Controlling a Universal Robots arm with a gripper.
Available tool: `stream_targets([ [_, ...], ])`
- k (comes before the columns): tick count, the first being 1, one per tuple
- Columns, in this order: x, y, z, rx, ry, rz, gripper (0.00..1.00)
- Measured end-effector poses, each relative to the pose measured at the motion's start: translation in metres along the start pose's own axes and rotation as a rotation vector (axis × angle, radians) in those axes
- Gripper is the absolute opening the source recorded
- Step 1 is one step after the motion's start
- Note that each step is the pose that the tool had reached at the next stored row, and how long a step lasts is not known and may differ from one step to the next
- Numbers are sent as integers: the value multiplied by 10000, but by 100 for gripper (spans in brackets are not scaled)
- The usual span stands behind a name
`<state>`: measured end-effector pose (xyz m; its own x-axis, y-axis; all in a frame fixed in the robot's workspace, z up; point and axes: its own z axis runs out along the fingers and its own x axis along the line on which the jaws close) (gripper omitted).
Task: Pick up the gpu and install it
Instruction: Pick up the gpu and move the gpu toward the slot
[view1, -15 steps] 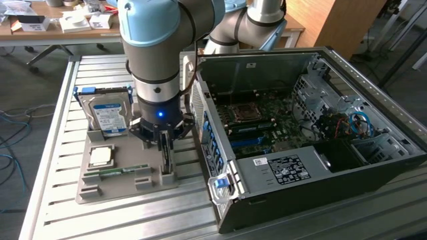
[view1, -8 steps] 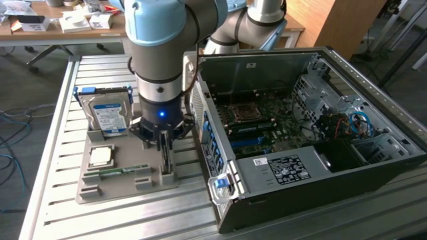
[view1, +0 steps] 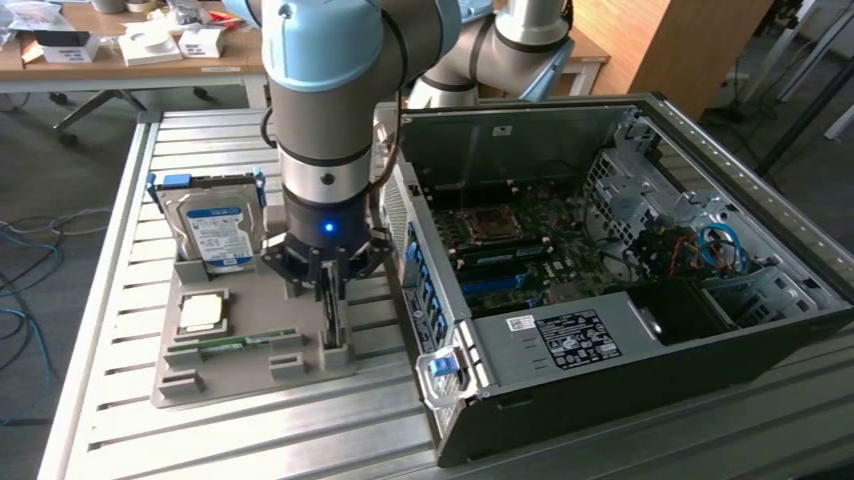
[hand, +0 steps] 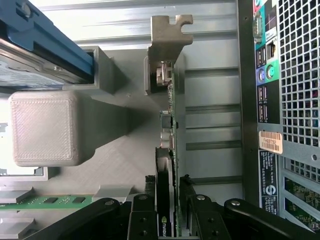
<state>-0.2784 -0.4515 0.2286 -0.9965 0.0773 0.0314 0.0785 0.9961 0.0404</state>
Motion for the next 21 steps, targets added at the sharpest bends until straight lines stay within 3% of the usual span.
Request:
stream_targets([
  [21, -6, -22, -1, -6, 11, 1, 33],
])
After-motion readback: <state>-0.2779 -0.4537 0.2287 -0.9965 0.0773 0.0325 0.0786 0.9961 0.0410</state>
